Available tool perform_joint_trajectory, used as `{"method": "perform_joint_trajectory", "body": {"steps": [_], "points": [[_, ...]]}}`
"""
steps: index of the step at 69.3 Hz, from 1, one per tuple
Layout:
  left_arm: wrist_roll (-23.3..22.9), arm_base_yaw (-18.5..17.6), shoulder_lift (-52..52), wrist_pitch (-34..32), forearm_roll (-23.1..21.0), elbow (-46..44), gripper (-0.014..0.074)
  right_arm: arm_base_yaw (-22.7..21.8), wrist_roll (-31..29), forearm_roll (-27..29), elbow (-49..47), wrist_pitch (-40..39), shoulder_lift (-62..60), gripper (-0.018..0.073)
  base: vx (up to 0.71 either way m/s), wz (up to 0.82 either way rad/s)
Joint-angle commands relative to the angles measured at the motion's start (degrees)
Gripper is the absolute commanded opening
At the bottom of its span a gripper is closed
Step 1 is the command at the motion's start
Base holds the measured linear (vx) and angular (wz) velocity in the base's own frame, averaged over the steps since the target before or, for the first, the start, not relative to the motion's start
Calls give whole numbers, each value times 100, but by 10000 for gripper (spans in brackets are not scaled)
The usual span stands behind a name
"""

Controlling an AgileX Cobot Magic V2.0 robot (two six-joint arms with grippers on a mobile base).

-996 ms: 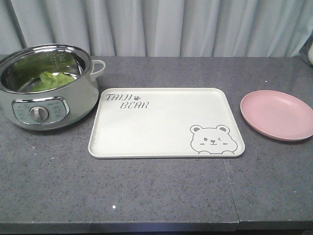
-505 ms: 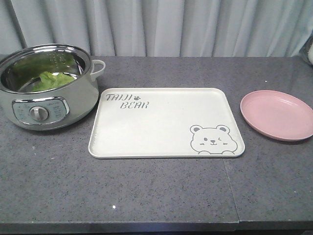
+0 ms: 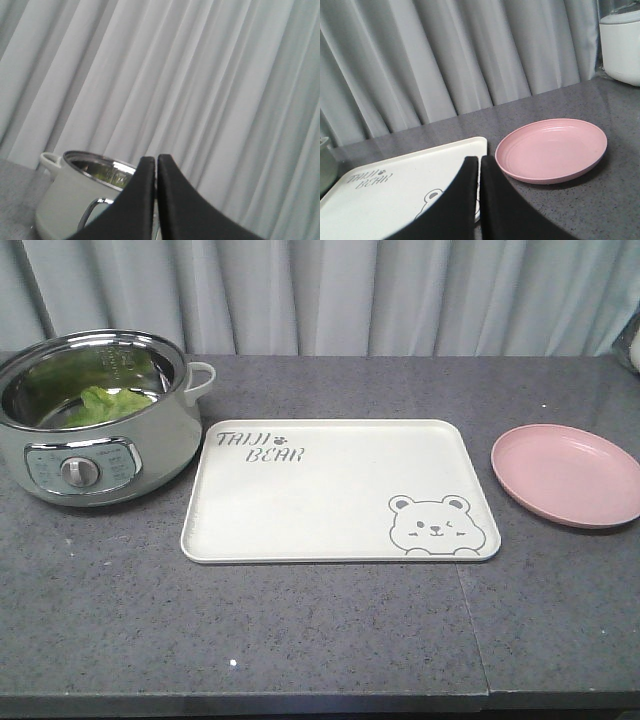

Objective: Transfer vegetables to tray and serve

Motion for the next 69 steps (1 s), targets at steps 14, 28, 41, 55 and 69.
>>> {"method": "perform_joint_trajectory", "body": {"steps": [14, 28, 41, 55, 69], "points": [[-697, -15, -83, 134, 493, -650, 21, -1, -2310, 1812, -1420, -229, 1362, 119, 0, 0], [-692, -15, -72, 2004, 929, -1851, 132, -1, -3985, 4076, -1639, -245, 1894, 477, 0, 0], [-686, -15, 108, 3143, 915, -2543, 337, -1, -4510, 4823, -1639, -349, 1998, 666, 0, 0], [-412, -15, 1269, 3737, 916, -3476, 458, -1, -4687, 4818, -1639, -252, 1998, 627, 0, 0], [424, -15, 3393, 4329, 916, -4931, 452, -1, -4741, 4818, -1639, -123, 1998, 547, 0, 0]]}}
